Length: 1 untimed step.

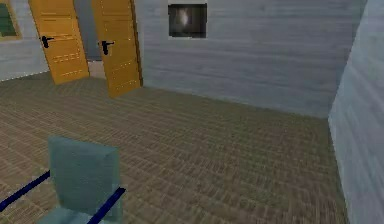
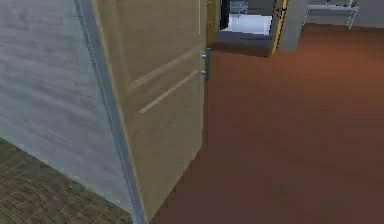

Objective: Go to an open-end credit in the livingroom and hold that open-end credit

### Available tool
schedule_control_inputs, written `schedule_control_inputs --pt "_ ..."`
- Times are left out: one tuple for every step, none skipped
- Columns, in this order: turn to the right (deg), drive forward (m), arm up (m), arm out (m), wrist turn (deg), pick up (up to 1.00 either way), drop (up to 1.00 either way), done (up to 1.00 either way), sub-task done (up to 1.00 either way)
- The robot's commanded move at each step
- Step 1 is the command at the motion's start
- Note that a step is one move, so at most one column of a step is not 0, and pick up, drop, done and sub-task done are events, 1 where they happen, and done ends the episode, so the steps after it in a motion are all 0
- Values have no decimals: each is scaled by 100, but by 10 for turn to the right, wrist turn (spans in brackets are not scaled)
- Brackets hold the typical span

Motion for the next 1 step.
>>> schedule_control_inputs --pt "450 0 0 0 0 0 0 0 0"
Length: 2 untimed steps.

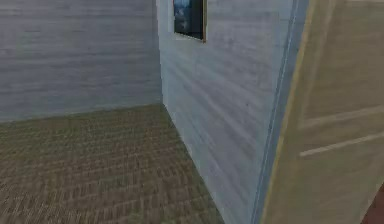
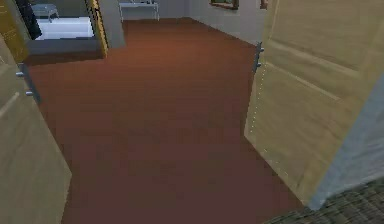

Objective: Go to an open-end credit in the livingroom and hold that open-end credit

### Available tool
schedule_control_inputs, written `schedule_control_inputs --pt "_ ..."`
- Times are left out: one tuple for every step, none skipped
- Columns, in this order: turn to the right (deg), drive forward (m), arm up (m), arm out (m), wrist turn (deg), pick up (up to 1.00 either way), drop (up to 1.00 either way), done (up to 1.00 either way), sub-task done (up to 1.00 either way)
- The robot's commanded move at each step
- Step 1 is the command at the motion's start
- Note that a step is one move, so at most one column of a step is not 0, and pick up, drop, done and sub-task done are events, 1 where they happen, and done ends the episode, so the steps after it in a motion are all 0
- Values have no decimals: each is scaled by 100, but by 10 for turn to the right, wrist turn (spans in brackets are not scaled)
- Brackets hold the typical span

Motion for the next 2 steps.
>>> schedule_control_inputs --pt "450 0 0 0 0 0 0 0 0" --pt "60 0 0 0 0 0 0 0 0"
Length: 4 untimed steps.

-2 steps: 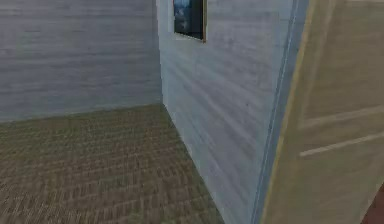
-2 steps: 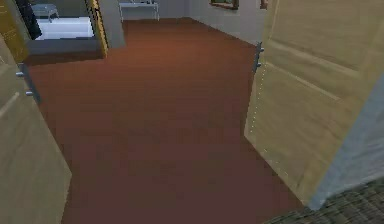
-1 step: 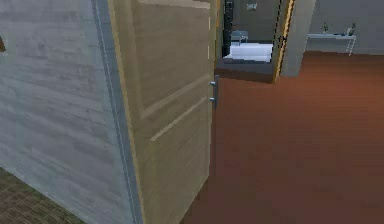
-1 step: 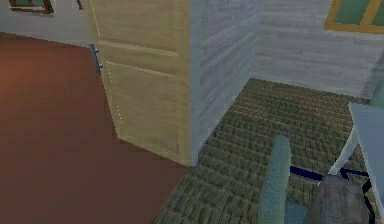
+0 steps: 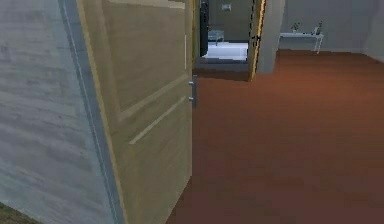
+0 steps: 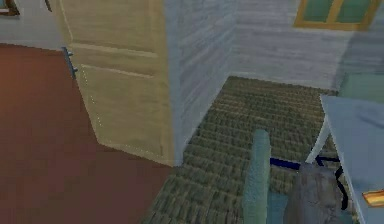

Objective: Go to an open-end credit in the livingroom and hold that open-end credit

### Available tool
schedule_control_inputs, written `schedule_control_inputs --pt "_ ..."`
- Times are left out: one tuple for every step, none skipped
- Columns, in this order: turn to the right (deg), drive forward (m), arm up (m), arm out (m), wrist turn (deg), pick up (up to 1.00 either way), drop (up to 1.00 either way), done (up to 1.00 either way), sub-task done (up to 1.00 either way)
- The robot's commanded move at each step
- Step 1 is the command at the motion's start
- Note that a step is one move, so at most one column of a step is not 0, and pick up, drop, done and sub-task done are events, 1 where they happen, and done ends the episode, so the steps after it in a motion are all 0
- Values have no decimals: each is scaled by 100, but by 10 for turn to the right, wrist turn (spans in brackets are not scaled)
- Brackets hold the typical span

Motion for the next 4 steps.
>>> schedule_control_inputs --pt "0 10 0 0 0 0 0 0 0" --pt "-450 0 0 0 0 0 0 0 0" --pt "-330 0 0 0 0 0 0 0 0" --pt "0 40 0 0 0 0 0 0 0"
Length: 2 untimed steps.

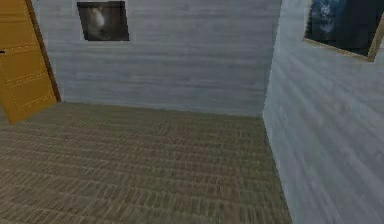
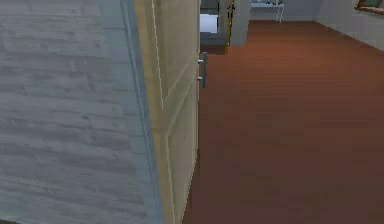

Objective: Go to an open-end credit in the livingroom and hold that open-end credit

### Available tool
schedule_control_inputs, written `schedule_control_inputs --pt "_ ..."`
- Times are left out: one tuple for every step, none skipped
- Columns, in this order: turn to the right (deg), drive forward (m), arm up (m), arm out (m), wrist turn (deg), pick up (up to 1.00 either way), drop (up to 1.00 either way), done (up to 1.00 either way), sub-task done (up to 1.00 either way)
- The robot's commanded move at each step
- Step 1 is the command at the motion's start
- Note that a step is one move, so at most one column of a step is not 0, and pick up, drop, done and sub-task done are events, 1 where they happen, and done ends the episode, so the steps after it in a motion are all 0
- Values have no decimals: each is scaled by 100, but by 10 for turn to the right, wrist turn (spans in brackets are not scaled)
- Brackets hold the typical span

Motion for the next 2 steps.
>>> schedule_control_inputs --pt "-90 0 0 0 0 0 0 0 0" --pt "-30 0 0 0 0 0 0 0 0"
